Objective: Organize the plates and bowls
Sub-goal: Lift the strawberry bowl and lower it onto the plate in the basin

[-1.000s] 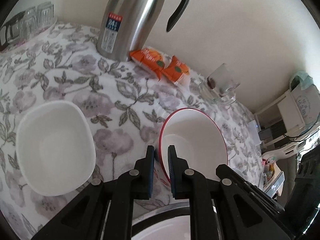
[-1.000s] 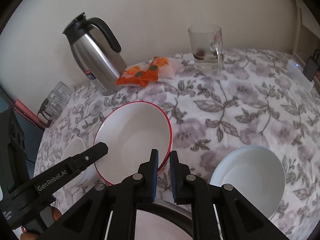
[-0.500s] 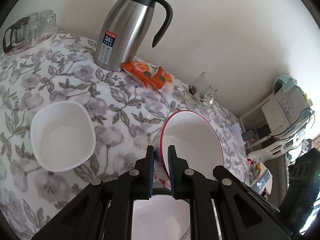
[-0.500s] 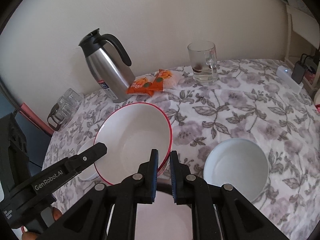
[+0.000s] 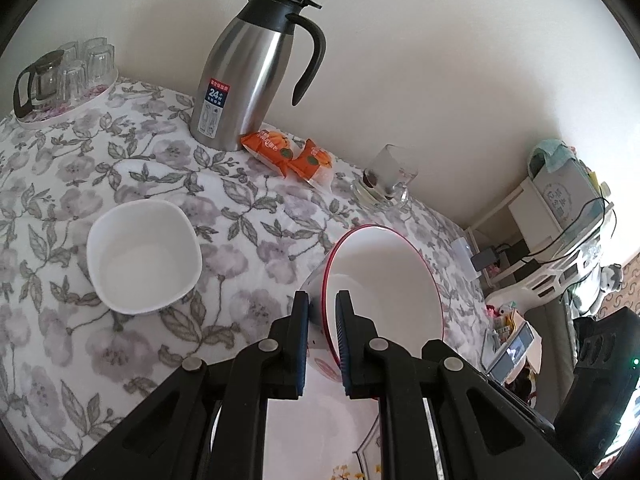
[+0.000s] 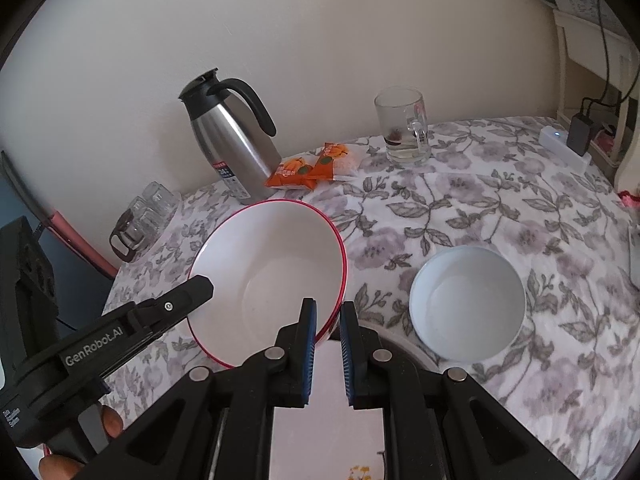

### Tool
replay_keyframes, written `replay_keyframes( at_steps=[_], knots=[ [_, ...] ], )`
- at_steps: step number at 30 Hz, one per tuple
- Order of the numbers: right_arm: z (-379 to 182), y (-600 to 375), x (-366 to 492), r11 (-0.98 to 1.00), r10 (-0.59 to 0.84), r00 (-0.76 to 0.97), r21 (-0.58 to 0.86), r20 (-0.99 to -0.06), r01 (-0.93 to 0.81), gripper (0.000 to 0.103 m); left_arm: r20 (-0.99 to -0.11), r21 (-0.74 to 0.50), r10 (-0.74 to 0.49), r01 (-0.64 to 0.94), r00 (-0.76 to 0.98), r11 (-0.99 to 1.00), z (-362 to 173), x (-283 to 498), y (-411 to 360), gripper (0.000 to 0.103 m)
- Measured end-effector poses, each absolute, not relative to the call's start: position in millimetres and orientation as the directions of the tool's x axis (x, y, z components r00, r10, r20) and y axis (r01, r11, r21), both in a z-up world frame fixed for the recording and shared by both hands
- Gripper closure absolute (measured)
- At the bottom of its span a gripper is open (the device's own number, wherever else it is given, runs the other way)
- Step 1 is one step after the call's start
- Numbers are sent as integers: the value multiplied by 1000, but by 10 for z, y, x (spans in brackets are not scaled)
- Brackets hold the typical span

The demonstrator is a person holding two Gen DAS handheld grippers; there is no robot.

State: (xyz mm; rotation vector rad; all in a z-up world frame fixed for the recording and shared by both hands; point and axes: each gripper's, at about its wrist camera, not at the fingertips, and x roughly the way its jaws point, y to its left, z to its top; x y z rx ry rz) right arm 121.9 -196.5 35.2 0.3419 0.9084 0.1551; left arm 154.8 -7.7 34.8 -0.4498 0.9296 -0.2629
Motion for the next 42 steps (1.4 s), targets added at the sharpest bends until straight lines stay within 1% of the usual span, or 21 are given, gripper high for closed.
replay_keyframes(
  at_steps=[15, 23, 28, 42],
  knots=[
    [296, -1922, 734, 923, 300, 624, 385, -721, 1, 90, -718, -443, -376, 32, 585, 896, 368, 1108, -36, 89],
    [110, -2005, 558, 913, 314, 595, 407, -739, 23, 90, -747, -421, -372, 42, 551, 906, 245, 935, -105, 89],
    [28, -2032, 489, 918, 305, 576, 394, -758, 32, 90, -769, -396, -361, 51, 527, 917, 165, 862, -184, 89],
    [-139, -2053, 519, 922, 300, 527, 383, -795, 51, 90, -827, -365, -332, 15, 454, 931, -12, 869, -252, 89]
  ],
)
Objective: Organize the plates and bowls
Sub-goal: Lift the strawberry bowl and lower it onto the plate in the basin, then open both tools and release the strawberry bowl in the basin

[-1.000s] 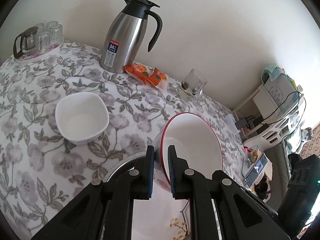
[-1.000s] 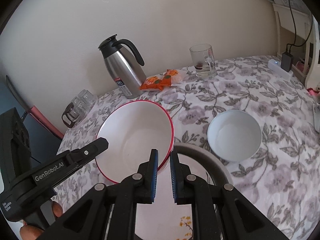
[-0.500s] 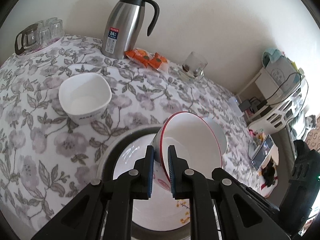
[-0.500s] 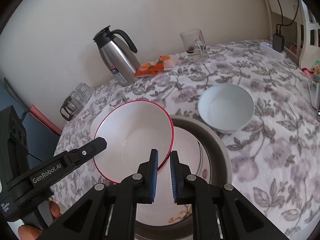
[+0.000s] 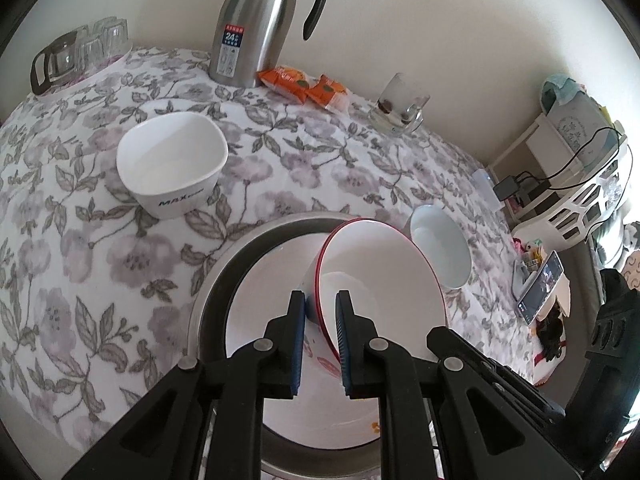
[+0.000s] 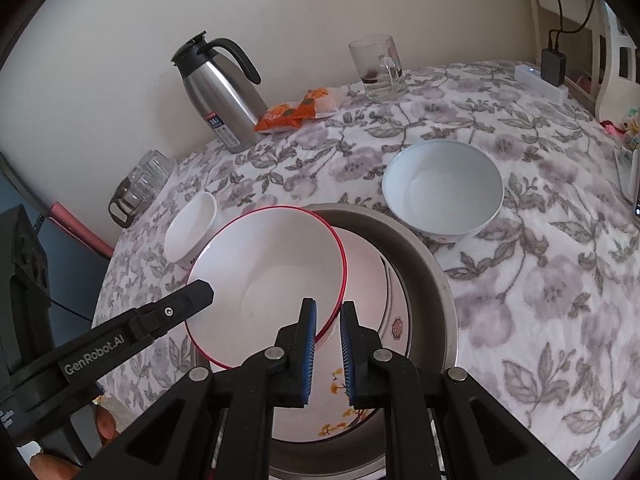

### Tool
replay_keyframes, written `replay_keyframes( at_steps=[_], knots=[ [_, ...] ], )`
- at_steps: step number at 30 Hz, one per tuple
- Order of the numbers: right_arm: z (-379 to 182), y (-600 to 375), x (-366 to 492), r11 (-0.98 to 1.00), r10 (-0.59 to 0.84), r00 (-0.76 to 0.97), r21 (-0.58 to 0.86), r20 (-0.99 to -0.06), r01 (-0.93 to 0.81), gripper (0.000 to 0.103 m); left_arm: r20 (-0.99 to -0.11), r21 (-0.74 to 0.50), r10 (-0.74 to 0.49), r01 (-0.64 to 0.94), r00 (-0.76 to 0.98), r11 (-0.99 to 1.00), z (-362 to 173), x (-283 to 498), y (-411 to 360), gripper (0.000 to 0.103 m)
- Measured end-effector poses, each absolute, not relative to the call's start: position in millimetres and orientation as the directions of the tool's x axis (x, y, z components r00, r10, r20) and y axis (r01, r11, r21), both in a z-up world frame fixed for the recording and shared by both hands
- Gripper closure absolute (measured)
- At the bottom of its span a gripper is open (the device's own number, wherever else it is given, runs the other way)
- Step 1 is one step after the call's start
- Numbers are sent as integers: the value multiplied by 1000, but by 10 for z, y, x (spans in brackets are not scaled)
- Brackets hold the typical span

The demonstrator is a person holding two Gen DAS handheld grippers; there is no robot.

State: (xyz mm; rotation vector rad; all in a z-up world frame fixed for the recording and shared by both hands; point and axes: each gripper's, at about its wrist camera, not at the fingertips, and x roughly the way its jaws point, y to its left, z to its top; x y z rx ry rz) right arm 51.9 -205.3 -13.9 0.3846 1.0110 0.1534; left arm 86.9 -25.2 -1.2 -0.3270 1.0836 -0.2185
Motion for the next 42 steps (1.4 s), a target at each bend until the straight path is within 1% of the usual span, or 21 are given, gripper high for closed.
replay_keyframes(
  at_steps=[12, 26, 27, 31, 36, 37, 38, 39, 41, 42],
  knots=[
    [-155, -1980, 539, 932, 299, 515, 363, -803, 24, 88, -880, -321, -288, -27, 378, 947, -179, 894, -254, 89],
    [-165, -1980, 540, 927, 308, 514, 375, -800, 28, 87, -870, -366, -322, -53, 372, 929, -200, 917, -186, 88],
    [-169, -1988, 542, 924, 311, 515, 380, -799, 32, 87, -871, -365, -319, -56, 374, 929, -197, 916, -188, 85],
    [-159, -2008, 540, 920, 310, 526, 390, -792, 45, 87, -872, -345, -294, -66, 392, 936, -157, 913, -167, 84],
    [-92, -2037, 529, 919, 304, 554, 391, -775, 43, 87, -864, -343, -279, -83, 419, 936, -94, 902, -117, 71],
    [-70, -2038, 524, 921, 297, 564, 386, -771, 42, 84, -862, -339, -272, -87, 427, 937, -74, 898, -107, 65],
    [-45, -2038, 516, 924, 289, 575, 380, -765, 42, 80, -859, -327, -253, -94, 446, 940, -36, 889, -89, 57],
    [-29, -2043, 511, 925, 281, 583, 376, -762, 46, 73, -857, -316, -238, -102, 456, 943, -15, 885, -78, 48],
    [-12, -2046, 510, 930, 266, 591, 364, -762, 51, 71, -859, -293, -202, -128, 470, 948, 6, 883, -47, 39],
    [-13, -2048, 515, 932, 261, 590, 359, -764, 53, 71, -863, -287, -193, -139, 467, 948, 4, 889, -27, 39]
  ],
)
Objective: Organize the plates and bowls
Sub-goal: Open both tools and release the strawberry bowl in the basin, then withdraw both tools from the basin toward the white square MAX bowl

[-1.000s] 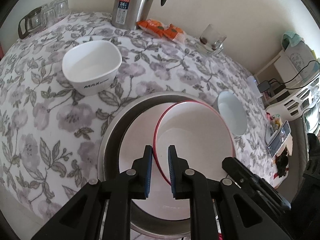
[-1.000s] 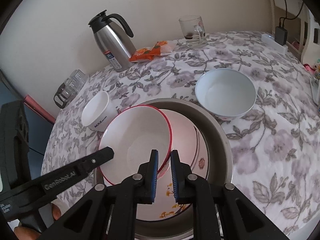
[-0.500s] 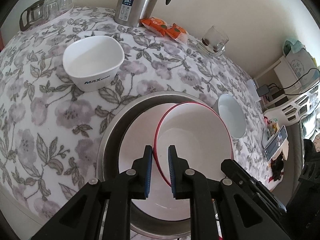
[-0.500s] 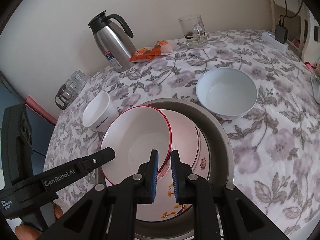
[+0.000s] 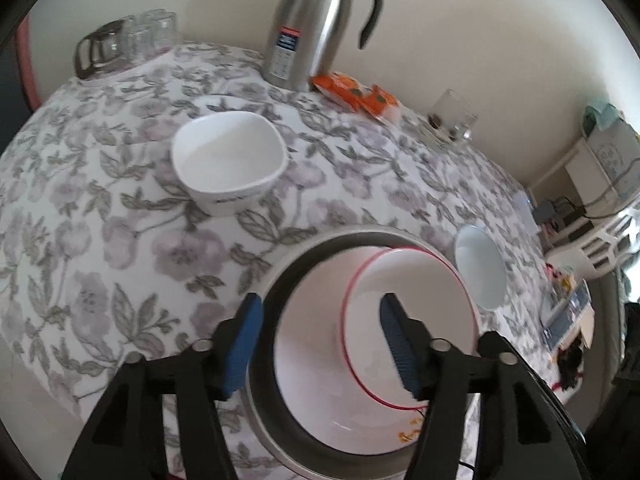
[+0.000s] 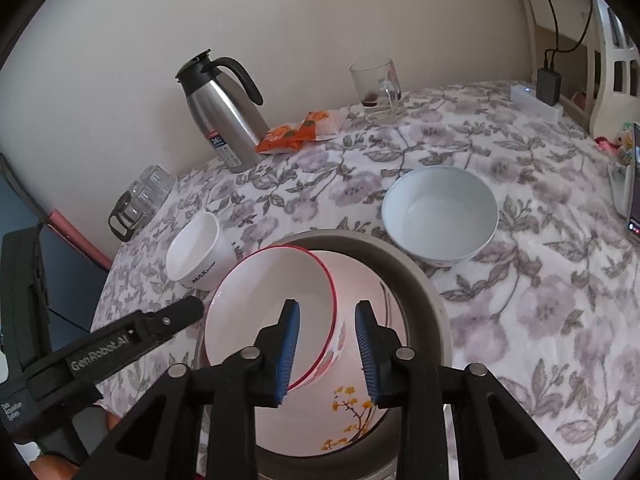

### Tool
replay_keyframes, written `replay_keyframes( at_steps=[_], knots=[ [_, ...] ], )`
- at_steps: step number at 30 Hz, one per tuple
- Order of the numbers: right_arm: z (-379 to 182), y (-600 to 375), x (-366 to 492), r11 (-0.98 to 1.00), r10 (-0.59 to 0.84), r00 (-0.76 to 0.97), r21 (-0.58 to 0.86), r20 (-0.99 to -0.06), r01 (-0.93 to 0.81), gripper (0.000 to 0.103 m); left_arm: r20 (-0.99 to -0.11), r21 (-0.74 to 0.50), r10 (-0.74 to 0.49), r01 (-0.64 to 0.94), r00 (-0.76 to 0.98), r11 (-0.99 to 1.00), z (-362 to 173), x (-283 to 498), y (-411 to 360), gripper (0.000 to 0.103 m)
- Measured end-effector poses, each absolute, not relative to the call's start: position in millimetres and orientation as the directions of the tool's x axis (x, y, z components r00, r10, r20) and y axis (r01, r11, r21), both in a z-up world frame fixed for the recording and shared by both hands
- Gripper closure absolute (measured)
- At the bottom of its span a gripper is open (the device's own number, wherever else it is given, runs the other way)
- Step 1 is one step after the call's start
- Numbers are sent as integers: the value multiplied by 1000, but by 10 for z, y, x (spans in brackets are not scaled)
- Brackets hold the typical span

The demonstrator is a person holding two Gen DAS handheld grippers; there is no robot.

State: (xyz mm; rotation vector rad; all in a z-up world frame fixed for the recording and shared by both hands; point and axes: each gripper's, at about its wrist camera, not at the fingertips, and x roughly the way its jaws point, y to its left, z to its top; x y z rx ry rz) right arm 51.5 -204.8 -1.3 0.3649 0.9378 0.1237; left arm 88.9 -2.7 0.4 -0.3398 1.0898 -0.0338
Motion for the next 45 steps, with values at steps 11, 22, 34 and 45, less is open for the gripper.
replay_keyframes(
  at_steps=[11, 22, 34, 45],
  knots=[
    [-36, -2054, 552, 955, 182, 584, 284, -791, 88, 29, -880, -242, -126, -205, 459, 948, -48, 903, 64, 19],
    [-84, -2125, 568, 950, 169, 582, 288, -796, 119, 0, -876, -236, -77, -283, 476, 930, -63, 897, 241, 8],
    [-97, -2142, 567, 947, 165, 587, 293, -793, 130, 0, -873, -203, -37, -293, 486, 934, -57, 901, 254, 4],
    [-11, -2159, 523, 943, 144, 654, 302, -743, 136, 0, -835, -236, -13, -336, 550, 912, 35, 889, 463, 4]
  ],
)
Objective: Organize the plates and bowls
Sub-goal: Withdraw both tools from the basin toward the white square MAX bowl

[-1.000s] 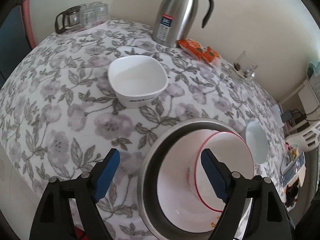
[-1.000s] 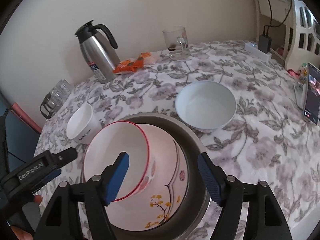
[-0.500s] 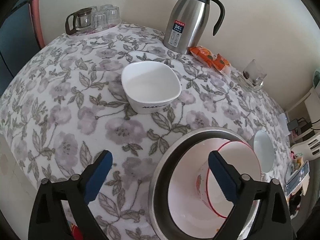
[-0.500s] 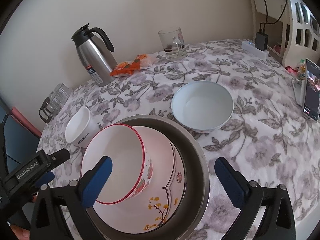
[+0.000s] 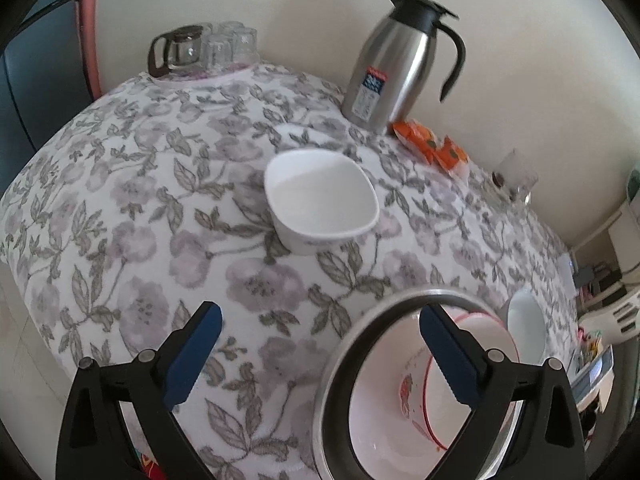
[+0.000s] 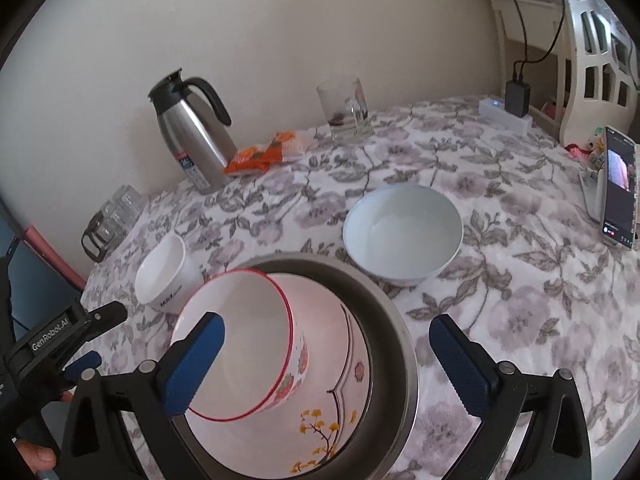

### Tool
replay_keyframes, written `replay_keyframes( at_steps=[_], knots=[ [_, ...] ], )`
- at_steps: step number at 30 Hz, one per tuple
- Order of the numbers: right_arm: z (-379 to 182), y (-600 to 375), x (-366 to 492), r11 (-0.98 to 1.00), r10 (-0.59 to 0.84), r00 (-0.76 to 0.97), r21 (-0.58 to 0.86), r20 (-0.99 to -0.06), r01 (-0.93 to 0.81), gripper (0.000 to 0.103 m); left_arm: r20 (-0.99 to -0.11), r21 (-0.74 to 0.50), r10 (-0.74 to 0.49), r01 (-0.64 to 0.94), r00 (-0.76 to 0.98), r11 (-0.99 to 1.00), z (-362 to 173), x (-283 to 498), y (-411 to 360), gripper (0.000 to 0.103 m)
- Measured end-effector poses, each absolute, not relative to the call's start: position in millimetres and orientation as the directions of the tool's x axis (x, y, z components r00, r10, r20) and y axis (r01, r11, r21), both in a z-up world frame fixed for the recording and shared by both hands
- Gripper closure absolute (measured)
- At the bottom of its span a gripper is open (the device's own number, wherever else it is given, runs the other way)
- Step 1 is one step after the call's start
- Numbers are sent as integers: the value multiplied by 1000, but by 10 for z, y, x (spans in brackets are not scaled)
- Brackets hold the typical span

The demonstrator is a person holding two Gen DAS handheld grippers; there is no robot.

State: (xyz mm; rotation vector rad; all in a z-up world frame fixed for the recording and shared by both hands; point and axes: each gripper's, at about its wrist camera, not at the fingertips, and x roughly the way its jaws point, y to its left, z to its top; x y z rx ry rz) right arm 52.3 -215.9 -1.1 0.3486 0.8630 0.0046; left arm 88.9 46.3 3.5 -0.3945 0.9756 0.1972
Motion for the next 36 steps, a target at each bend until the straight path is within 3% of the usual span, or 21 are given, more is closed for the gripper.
replay_keyframes(
  at_steps=[12, 21, 36],
  knots=[
    [184, -1969, 518, 960, 135, 715, 269, -686, 78, 0, -798, -262, 37, -402, 602, 877, 67, 963, 905, 4],
    [476, -1545, 546, 962, 206, 747, 271, -632, -36, 0, -792, -377, -6, -481, 610, 792, -25, 992, 1417, 4],
    [599, -711, 908, 948, 295, 706, 290, -644, -131, 0, -807, -387, 16, -550, 590, 740, -97, 1009, 1840, 4]
  ],
)
